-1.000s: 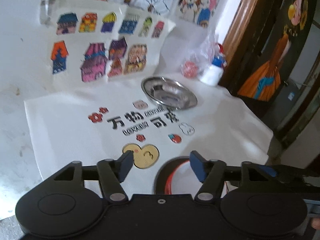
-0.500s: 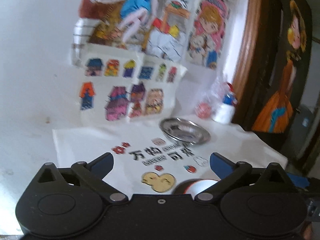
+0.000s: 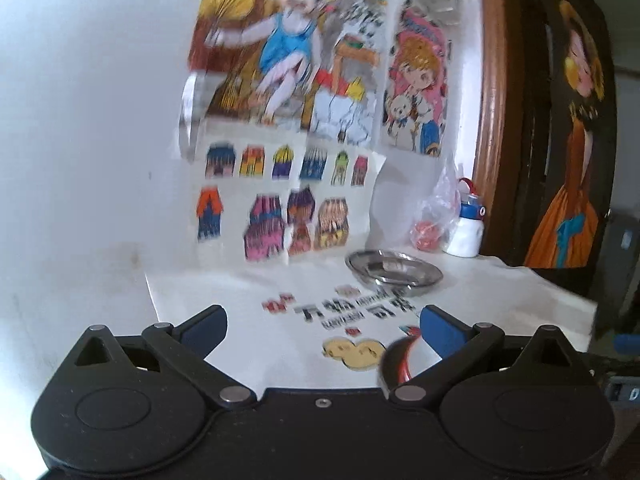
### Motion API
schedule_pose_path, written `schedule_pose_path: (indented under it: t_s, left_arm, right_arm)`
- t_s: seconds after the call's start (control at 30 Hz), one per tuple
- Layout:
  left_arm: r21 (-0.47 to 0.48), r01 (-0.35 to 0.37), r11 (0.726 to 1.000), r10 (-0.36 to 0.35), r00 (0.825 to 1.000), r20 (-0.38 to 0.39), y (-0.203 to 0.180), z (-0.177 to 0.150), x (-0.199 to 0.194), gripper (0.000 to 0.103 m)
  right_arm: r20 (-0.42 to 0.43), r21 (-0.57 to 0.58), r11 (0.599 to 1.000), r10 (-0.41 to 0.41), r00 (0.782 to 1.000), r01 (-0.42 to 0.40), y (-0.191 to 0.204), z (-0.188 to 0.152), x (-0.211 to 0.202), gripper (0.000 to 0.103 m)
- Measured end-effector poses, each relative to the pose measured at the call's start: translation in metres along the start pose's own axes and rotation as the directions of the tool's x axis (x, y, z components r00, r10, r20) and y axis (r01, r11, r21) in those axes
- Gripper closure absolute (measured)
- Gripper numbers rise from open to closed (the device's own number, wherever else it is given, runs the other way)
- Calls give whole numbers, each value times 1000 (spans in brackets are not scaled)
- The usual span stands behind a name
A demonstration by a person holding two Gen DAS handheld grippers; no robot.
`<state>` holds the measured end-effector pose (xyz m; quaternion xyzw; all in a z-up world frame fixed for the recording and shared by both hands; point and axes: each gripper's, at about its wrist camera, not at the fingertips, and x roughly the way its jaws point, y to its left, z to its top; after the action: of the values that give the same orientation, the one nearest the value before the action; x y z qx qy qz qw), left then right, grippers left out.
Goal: Organize plates and bowls
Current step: 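Withdraw both tools from the stacked bowls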
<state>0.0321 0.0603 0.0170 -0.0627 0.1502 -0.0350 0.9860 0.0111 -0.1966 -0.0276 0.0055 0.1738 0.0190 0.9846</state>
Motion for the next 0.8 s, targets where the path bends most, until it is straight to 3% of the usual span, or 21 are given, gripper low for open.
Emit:
schedule_pose_path:
  t_s: [0.1, 0.27, 0.5, 0.7, 0.8]
  left_arm:
    - [-61, 20, 998, -23, 999, -43, 8, -4, 4, 1]
    - [-52, 34, 998, -39, 996, -81, 10, -10, 8, 1]
    - [-74, 90, 993, -98, 987, -127, 15, -7, 18, 1]
    - [-52, 99, 994, -107, 978, -177, 16, 0, 32, 1]
    - [-48, 107, 993, -115, 971, -212, 16, 3, 40, 1]
  right_arm:
    - [-36, 23, 1000, 0, 999, 1, -5, 0, 4, 0]
    - [-87, 63, 998, 17, 996, -12, -15, 0, 12, 0]
    - [-153, 25, 999, 37, 988, -34, -21, 7, 25, 0]
    - [-226, 24, 994, 110, 968, -107, -26, 22, 43, 0]
    - [-292, 42, 988, 157, 943, -151, -29, 31, 56, 0]
